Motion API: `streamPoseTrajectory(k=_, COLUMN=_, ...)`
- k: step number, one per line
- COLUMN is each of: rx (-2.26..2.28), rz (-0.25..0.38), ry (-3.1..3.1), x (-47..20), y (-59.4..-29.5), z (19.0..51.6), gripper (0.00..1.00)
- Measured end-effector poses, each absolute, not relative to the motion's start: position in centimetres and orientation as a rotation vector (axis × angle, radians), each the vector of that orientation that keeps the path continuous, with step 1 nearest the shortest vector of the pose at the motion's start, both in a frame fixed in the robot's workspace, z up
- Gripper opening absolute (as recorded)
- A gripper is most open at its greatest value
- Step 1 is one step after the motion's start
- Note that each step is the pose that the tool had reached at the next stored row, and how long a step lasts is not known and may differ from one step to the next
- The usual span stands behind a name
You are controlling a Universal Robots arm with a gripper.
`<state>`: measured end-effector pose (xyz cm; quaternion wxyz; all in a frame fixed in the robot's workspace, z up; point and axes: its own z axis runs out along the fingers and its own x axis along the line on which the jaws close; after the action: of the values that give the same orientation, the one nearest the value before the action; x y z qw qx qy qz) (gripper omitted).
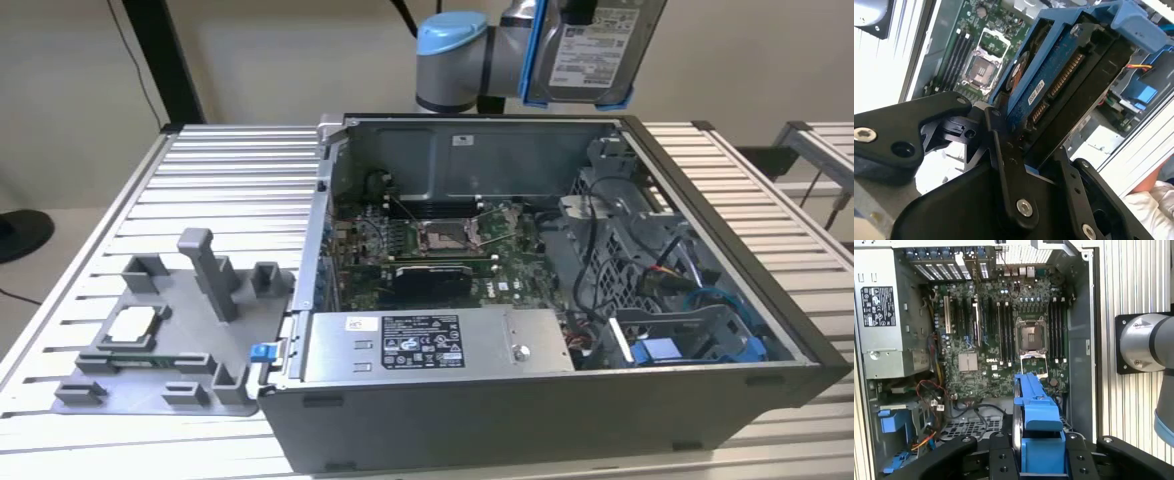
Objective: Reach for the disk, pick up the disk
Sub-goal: 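Pick up the disk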
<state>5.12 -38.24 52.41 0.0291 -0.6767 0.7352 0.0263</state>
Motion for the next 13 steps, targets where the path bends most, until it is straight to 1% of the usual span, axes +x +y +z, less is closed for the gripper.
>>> streamPoseTrajectory(k=6, rx=-2.088, rz=0.081, ry=2.268, x=6.6, y=-38.2, z=52.4, gripper=0.0)
streamPoseTrajectory(k=13, rx=-2.087, rz=0.08, ry=2.267, x=6.7, y=-38.2, z=52.0, gripper=0.0)
